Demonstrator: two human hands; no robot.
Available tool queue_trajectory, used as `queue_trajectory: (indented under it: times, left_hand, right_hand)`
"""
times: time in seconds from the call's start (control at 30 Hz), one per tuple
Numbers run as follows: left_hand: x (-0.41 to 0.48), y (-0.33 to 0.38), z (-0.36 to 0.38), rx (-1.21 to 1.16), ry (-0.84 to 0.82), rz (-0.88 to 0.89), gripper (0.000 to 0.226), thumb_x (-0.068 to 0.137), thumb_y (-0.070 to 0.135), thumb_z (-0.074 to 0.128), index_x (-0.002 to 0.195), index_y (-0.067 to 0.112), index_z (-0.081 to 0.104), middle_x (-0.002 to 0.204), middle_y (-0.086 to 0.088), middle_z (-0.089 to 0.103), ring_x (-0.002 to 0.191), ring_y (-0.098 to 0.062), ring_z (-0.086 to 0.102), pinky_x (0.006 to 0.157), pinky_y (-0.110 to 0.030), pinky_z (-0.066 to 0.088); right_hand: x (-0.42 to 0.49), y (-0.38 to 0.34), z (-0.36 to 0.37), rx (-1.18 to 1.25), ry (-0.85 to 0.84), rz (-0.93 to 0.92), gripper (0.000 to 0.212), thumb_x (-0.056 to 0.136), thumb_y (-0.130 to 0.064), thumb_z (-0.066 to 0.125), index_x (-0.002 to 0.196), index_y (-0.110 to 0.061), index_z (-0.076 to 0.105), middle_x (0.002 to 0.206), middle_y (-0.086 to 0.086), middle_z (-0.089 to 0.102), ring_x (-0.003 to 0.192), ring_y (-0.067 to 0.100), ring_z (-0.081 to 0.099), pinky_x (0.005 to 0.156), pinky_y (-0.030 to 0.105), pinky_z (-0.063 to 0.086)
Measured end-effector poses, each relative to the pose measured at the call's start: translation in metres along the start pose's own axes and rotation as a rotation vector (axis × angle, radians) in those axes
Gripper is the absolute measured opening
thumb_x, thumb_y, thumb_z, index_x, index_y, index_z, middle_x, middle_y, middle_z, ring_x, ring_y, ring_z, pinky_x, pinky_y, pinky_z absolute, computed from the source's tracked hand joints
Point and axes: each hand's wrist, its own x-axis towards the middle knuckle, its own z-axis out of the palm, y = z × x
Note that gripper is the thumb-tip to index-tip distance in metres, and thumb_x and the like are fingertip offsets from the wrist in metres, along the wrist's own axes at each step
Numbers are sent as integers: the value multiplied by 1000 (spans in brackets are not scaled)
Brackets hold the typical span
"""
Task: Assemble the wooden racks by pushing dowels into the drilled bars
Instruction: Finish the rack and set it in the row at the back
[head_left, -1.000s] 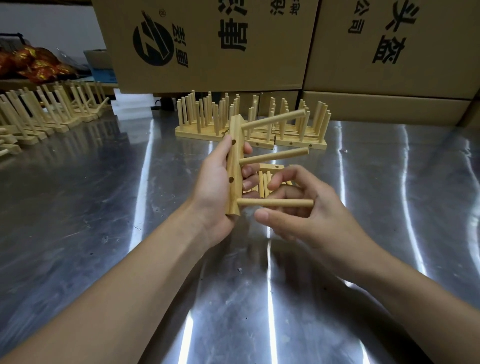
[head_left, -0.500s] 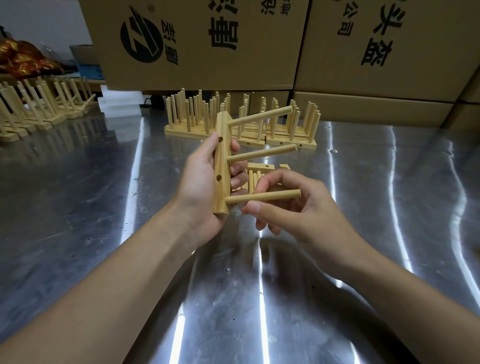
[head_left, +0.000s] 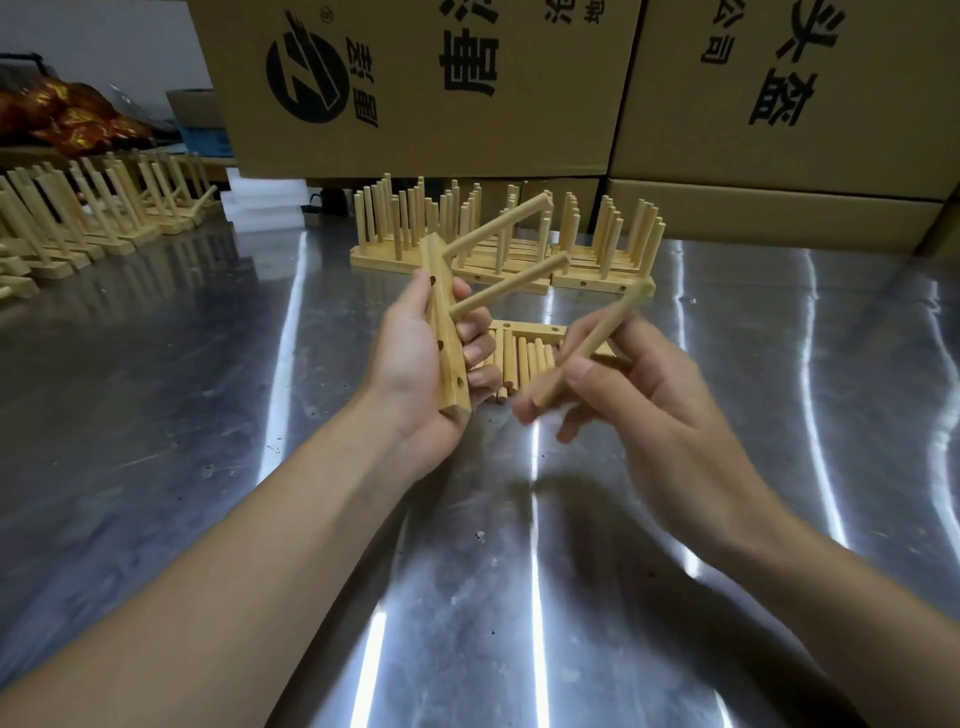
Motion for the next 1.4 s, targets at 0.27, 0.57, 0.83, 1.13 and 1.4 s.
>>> queue_trajectory:
  times: [0.27, 0.57, 0.83, 1.13, 1.4]
  left_hand:
    - [-6, -2, 0, 38, -101, -51, 45, 112, 52, 35, 95, 19, 60, 69, 5, 44, 57, -9, 38, 54, -22, 29]
    - [-7, 1, -1, 46, -175, -49, 44, 113, 51, 33, 95, 20, 59, 70, 5, 42, 59, -9, 35, 54, -23, 25]
    - [-10, -5, 3, 316, -191, 15, 47, 112, 56, 35, 99, 19, 61, 70, 4, 43, 60, -10, 38, 53, -23, 34]
    - [-14, -10, 8, 462, -224, 169, 48, 111, 57, 36, 100, 18, 61, 71, 5, 44, 61, -10, 41, 62, -29, 35]
    - [-10, -11, 5, 380, -129, 75, 50, 112, 56, 33, 96, 18, 61, 66, 5, 44, 60, -11, 39, 58, -25, 34]
  right_hand:
    - [-3, 0, 2, -786, -215, -52, 37, 109, -59, 30, 92, -38, 55, 68, -12, 54, 67, 15, 53, 57, 32, 37]
    - [-1, -1, -2, -745, -159, -123, 25, 110, -46, 50, 125, -40, 69, 62, -19, 52, 59, 13, 54, 53, 21, 30]
    - [-1, -8, -1, -937, -134, -204, 25, 107, -46, 50, 103, -31, 70, 78, -20, 61, 70, 10, 59, 59, 40, 48]
    - [0, -6, 6, 140, -135, 564, 41, 103, -40, 61, 81, -10, 79, 55, -4, 23, 49, 12, 19, 44, 22, 19]
    - [-5, 0, 5, -896, -87, -229, 32, 108, -44, 55, 88, -24, 70, 64, -16, 48, 60, 8, 46, 56, 24, 34]
